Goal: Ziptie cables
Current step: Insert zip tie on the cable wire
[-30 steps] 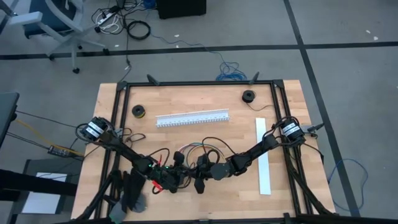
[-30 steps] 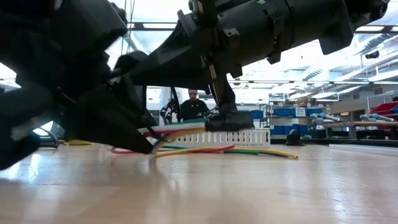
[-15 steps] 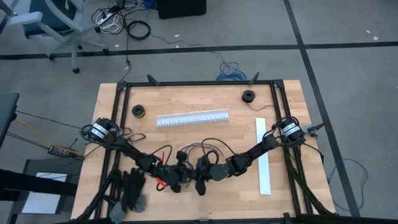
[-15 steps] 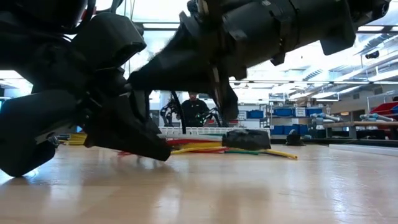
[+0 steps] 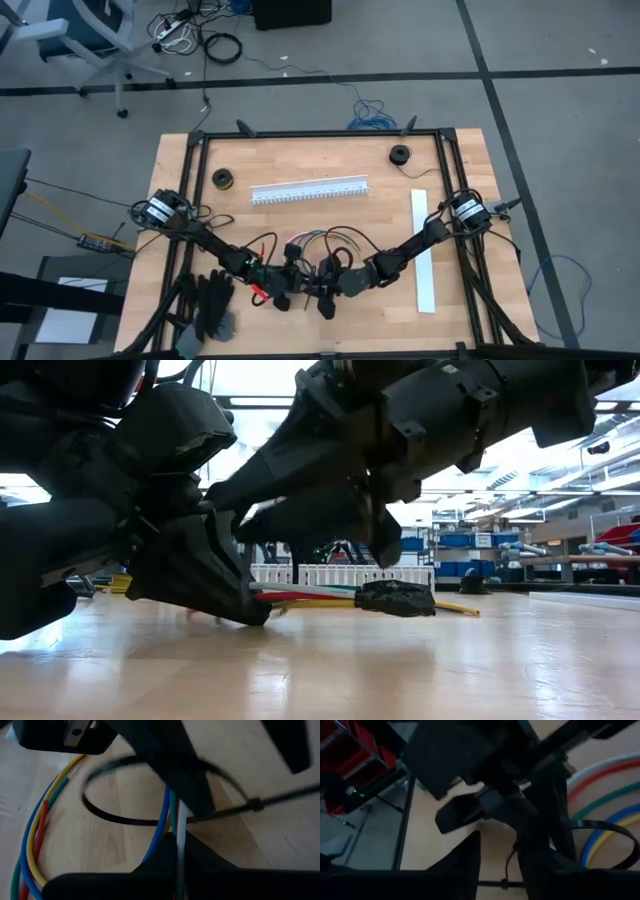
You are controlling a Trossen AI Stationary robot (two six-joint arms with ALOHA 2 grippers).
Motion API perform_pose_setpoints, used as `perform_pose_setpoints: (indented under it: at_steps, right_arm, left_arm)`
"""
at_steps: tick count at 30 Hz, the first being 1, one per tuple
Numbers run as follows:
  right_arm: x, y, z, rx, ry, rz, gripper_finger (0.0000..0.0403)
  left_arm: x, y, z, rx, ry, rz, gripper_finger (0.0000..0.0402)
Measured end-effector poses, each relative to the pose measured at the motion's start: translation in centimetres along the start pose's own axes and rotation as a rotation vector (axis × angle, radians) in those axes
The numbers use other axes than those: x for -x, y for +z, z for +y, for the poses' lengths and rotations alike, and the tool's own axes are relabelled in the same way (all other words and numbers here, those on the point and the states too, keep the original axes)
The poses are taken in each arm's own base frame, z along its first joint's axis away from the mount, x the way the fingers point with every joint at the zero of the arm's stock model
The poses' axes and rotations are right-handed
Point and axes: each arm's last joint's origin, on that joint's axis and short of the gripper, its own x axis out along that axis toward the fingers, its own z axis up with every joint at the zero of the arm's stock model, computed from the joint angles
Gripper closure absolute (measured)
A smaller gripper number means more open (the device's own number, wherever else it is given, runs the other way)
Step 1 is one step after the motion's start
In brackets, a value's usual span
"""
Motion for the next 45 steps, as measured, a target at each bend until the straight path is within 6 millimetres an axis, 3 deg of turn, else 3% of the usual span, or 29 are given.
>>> perform_pose_setpoints:
  at_steps: [10,19,23,27,32,38,45]
  right_arm:
    - [0.3,-1.5,-0.7,-0.065,-0.109,0.12,0.0257]
    - [3.4,-2.0,3.3,0.093,-0.012,0.129,0.0283]
    - [5.1,-1.2,5.0,0.243,-0.014,0.043,0.03]
    - [5.4,-0.9,5.7,0.314,0.008,-0.019,0.0313]
    - [4.6,-0.1,5.1,0.367,0.04,-0.019,0.0324]
    - [4.2,-0.4,3.6,0.699,-0.001,0.095,0.0334]
    - [4.0,0.0,2.7,0.825,-0.106,0.273,0.0333]
  left_arm:
    - [0.0,-0.1,0.0,0.018,-0.005,0.005,0.0401]
    - [0.0,0.1,-0.1,0.028,-0.031,-0.016,0.0401]
    - [0.0,0.5,0.0,0.047,-0.074,-0.057,0.0401]
    - [-0.3,0.5,0.6,0.064,-0.063,-0.057,0.0401]
    - [-0.4,0.5,0.9,0.074,-0.054,-0.061,0.0401]
    - [-0.6,0.5,1.3,0.099,-0.052,-0.062,0.0401]
    - [-0.9,0.3,2.1,0.159,-0.015,-0.041,0.0401]
